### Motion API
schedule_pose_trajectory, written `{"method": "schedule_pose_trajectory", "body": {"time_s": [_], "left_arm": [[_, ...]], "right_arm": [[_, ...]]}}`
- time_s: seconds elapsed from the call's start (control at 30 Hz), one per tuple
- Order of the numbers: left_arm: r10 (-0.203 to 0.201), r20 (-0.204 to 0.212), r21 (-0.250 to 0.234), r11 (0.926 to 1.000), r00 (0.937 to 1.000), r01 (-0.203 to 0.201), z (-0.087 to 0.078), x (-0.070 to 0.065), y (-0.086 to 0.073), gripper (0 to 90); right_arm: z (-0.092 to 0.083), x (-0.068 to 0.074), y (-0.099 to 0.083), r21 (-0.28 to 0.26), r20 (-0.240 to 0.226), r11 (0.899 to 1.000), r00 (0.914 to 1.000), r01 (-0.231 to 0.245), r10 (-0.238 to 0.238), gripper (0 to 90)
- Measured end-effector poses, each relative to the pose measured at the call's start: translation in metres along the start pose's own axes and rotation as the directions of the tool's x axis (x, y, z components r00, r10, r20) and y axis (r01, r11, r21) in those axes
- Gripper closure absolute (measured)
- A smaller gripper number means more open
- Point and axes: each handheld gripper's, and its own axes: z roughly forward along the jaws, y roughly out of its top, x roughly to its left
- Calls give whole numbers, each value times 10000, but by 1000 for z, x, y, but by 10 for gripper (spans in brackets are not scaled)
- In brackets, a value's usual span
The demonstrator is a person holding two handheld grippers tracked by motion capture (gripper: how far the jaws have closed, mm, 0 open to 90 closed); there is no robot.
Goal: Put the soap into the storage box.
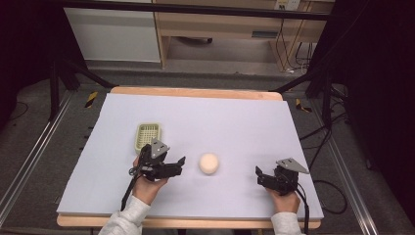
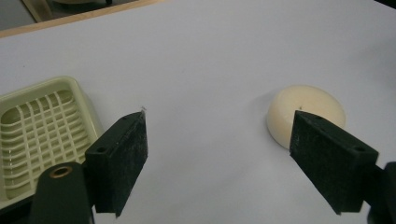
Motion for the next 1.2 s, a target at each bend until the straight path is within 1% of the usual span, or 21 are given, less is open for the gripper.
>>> {"method": "schedule_pose_trajectory", "body": {"time_s": [0.07, 0.13, 0.27, 0.37, 0.5, 0.6, 0.63, 0.67, 0.87, 0.97, 1.07, 1.2], "left_arm": [[4, 37, 46, 10000, 10000, -4, 1, -1, 0, 189], [-49, 72, -13, 10000, 10000, 49, 3, -3, 1, 189], [67, 105, 126, 9999, 9999, -69, 8, -7, 2, 184], [52, 139, 139, 9999, 9999, -54, 10, -9, 2, 184], [103, 187, 140, 9998, 9998, -105, 15, -13, 4, 181], [65, 275, 184, 9998, 9996, -70, 18, -16, 5, 178], [62, 247, 169, 9998, 9997, -67, 20, -17, 5, 177], [59, 287, 235, 9997, 9996, -66, 21, -18, 5, 176], [-12, 511, 193, 9998, 9987, 2, 26, -26, 7, 170], [91, 519, 226, 9997, 9986, -103, 28, -30, 7, 164], [72, 569, 239, 9997, 9984, -85, 30, -33, 8, 160], [202, 576, 410, 9989, 9981, -225, 34, -37, 9, 152]], "right_arm": [[0, 0, 0, 10, -5, 10000, 10000, -9, 9, 93], [0, 0, 0, 2, 10, 10000, 10000, 12, -12, 93], [1, 0, 0, 29, 13, 10000, 10000, 23, -23, 93], [1, 0, 0, 24, 15, 10000, 10000, 30, -30, 93], [1, 0, 0, 17, 17, 10000, 10000, 28, -28, 93], [1, 0, 0, 36, 0, 10000, 10000, 24, -24, 93], [1, 0, 0, 31, 5, 10000, 10000, 29, -29, 93], [1, 0, 0, 36, -3, 10000, 10000, 20, -20, 93], [1, 0, 0, 41, 8, 10000, 10000, 45, -45, 93], [1, 0, 0, 34, 14, 10000, 10000, 36, -36, 92], [1, 0, 0, 31, 9, 10000, 10000, 22, -22, 93], [1, -1, 0, 37, 5, 10000, 10000, 19, -19, 90]]}}
